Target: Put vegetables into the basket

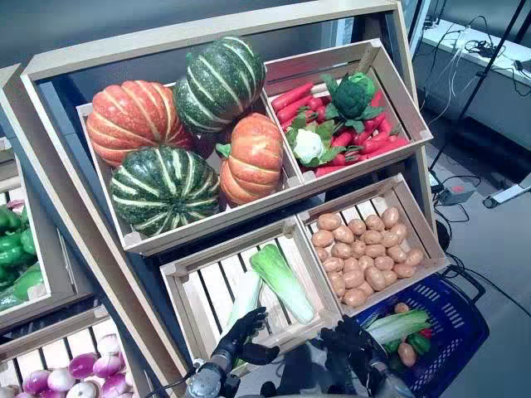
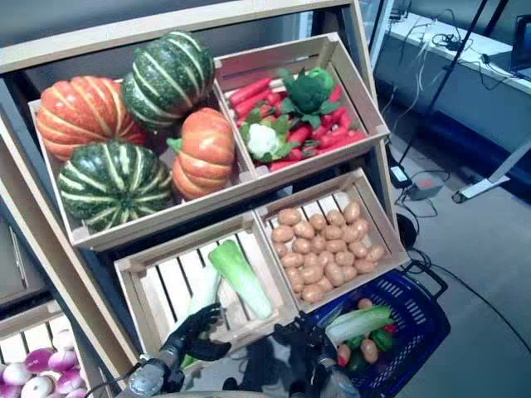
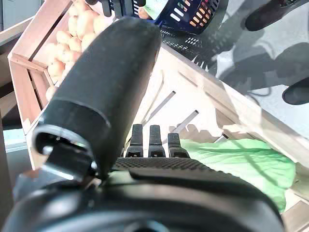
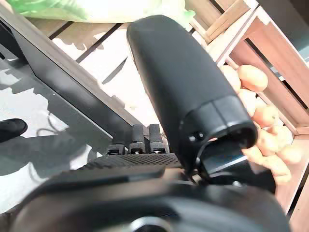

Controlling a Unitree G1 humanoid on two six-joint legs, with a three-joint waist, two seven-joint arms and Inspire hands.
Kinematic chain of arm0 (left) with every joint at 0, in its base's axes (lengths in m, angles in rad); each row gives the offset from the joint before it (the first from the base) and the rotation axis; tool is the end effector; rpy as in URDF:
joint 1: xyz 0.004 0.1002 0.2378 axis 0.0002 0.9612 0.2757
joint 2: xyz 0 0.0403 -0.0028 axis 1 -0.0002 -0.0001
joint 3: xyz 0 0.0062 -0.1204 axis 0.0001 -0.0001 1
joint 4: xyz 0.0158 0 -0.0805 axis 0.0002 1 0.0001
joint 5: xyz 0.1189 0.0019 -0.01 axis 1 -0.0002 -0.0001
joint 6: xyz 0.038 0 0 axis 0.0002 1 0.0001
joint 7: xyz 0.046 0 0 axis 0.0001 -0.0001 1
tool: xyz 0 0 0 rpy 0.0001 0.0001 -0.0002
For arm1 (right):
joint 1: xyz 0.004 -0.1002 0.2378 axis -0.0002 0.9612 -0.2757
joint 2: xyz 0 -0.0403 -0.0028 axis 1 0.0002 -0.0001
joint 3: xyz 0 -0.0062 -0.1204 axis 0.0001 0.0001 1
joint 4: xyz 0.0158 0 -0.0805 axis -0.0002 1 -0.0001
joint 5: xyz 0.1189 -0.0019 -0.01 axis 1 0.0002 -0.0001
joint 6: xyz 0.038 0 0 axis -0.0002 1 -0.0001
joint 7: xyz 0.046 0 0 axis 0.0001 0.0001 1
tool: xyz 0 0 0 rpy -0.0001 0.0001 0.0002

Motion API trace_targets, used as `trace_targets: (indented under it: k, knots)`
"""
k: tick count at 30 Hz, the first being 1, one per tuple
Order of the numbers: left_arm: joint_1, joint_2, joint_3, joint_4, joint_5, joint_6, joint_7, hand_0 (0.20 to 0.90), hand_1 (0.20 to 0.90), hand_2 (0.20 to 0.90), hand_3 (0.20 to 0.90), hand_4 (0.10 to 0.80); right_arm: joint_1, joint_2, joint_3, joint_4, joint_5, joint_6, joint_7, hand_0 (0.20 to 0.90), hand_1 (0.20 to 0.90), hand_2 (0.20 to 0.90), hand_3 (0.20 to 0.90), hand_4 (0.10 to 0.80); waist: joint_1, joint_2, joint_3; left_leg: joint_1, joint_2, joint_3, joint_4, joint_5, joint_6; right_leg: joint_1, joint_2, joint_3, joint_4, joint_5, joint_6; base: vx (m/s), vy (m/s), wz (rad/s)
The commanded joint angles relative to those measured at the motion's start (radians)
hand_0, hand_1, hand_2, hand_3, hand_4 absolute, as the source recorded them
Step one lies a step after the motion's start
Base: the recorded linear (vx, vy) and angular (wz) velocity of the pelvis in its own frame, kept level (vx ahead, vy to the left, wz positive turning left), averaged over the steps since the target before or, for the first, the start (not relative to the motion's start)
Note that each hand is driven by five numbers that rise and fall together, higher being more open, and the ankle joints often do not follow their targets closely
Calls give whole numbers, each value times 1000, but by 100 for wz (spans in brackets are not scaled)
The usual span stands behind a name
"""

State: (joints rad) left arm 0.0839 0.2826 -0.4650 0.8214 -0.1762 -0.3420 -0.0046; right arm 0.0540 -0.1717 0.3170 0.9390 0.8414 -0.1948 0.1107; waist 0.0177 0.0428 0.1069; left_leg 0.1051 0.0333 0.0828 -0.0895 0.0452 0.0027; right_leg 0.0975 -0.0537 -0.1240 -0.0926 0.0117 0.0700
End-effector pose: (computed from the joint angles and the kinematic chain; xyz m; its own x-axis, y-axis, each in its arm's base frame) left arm 0.1150 0.1821 -0.1221 0.7726 -0.1864 -0.6070 0.3196 0.9401 0.1181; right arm 0.1115 -0.1785 -0.1366 0.6947 0.0400 -0.7182 0.3168 0.8794 0.3554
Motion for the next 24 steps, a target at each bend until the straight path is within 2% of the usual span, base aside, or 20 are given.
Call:
trace_targets:
  k: [1, 7, 13, 14, 15, 16, 18, 24]
  knots:
    - [-74, -7, -2, -23, -43, -89, -29, 900, 900, 900, 900, 800, -53, 29, -25, -68, 33, -35, 70, 900, 900, 900, 900, 800, -3, -31, -7, 4, -33, -46, 2, -29, -12, 22, -42, -60, 5, 53, 8, 0, 0, 0]
    - [-88, -1, -9, -37, -49, -110, -42, 900, 900, 900, 900, 800, -61, 27, -23, -58, 38, -38, 60, 900, 900, 900, 900, 800, -7, -29, 0, 2, -35, -41, 2, -25, -10, 18, -43, -52, 5, 59, 8, 0, 0, 0]
    - [-97, 0, -2, -34, 10, -129, 88, 900, 900, 900, 900, 800, -69, 30, -21, -55, 36, -35, 49, 900, 900, 900, 900, 800, -4, -32, 0, 5, -36, -41, 2, -25, -9, 23, -41, -53, 5, 57, 6, 0, 0, 0]
    - [-98, 1, 3, -34, 22, -130, 121, 900, 900, 900, 900, 800, -69, 30, -21, -57, 38, -35, 47, 900, 900, 900, 900, 800, -4, -33, 1, 5, -36, -41, 2, -25, -9, 24, -41, -54, 5, 56, 5, 0, 0, 0]
    - [-103, 5, 26, -35, 53, -127, 237, 900, 900, 900, 900, 800, -66, 30, -25, -62, 49, -38, 39, 900, 900, 900, 900, 800, -1, -35, 2, 5, -37, -45, 2, -23, -9, 26, -41, -55, 5, 56, 3, 0, 0, 0]
    - [-103, 5, 31, -33, 59, -126, 257, 900, 900, 900, 900, 800, -66, 30, -27, -62, 50, -39, 39, 900, 900, 900, 900, 800, 0, -36, 2, 6, -37, -45, 2, -23, -9, 27, -40, -55, 5, 56, 2, 0, 0, 0]
    - [-105, 1, 88, -14, 110, -115, 438, 900, 900, 900, 900, 800, -61, 31, -41, -67, 60, -41, 32, 900, 900, 900, 900, 800, 7, -41, 6, 7, -38, -53, 2, -20, -9, 32, -40, -58, 5, 53, -4, 0, 0, 0]
    - [-116, -13, 147, 16, 206, -110, 642, 900, 900, 900, 900, 800, -54, 28, -61, -59, 80, -48, 45, 900, 900, 900, 900, 800, 15, -52, 9, 11, -41, -65, 2, -21, -11, 42, -38, -61, 5, 48, -11, 6, -2, 0]
